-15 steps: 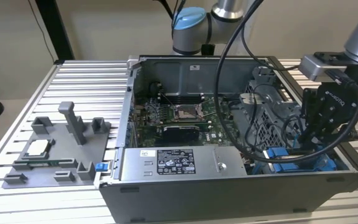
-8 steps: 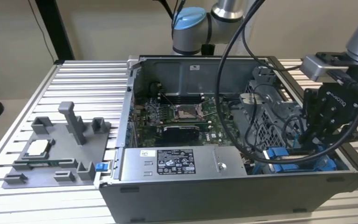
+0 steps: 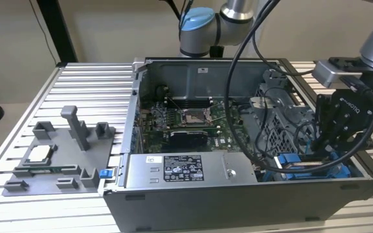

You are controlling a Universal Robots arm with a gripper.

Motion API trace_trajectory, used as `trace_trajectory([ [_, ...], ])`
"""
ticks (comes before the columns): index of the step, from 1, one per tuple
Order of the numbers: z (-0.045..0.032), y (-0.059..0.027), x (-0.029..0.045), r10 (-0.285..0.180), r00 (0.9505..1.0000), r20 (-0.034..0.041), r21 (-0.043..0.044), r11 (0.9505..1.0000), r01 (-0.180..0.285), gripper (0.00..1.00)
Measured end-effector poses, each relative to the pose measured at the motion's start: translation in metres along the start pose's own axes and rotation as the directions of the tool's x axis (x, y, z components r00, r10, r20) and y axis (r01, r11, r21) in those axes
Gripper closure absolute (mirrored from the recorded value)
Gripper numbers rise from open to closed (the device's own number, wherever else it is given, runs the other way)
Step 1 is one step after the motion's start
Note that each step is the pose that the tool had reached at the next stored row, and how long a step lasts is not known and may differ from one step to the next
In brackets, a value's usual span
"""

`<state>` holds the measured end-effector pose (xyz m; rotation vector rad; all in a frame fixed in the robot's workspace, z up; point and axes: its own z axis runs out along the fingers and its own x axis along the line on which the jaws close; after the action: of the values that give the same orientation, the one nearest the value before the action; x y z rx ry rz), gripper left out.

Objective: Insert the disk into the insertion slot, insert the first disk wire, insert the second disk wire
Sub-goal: 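Insert the first disk wire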

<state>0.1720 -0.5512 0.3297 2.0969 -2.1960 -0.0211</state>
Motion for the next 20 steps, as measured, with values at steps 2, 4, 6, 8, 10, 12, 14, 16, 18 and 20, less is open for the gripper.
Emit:
trace_trajectory([
  [2,0.0003,-0.0001,0.0,0.0,1.0,0.0005,-0.0002,1.0,0.0,1.0],
  [4,-0.0021,0.0,0.0001,-0.001,1.0,0.0026,-0.0044,1.0,0.001,0.0],
  [6,-0.0115,0.0009,0.0008,0.0,1.0,0.0011,-0.005,1.0,0.0,0.0],
  [8,-0.0209,0.0017,0.0014,0.0,1.0,0.0008,-0.0051,1.0,0.0,0.0],
  [10,-0.0303,0.0025,0.002,0.0,1.0,0.0005,-0.0051,1.0,0.0,0.0],
  [12,-0.039,0.0032,0.0027,0.0,1.0,0.0003,-0.005,1.0,0.0,0.0],
  [14,-0.0459,0.0035,0.0031,-0.001,1.0,0.0017,-0.0051,1.0,0.001,0.0],
  [16,-0.0476,0.0034,0.0032,-0.001,1.0,0.0081,-0.005,1.0,0.001,0.0],
  [18,-0.0477,0.0027,0.0032,-0.001,0.9999,0.0162,-0.0017,1.0,0.001,0.0],
  [20,-0.0478,0.0005,0.003,-0.003,0.9996,0.0275,0.0004,1.0,0.003,0.0],
])
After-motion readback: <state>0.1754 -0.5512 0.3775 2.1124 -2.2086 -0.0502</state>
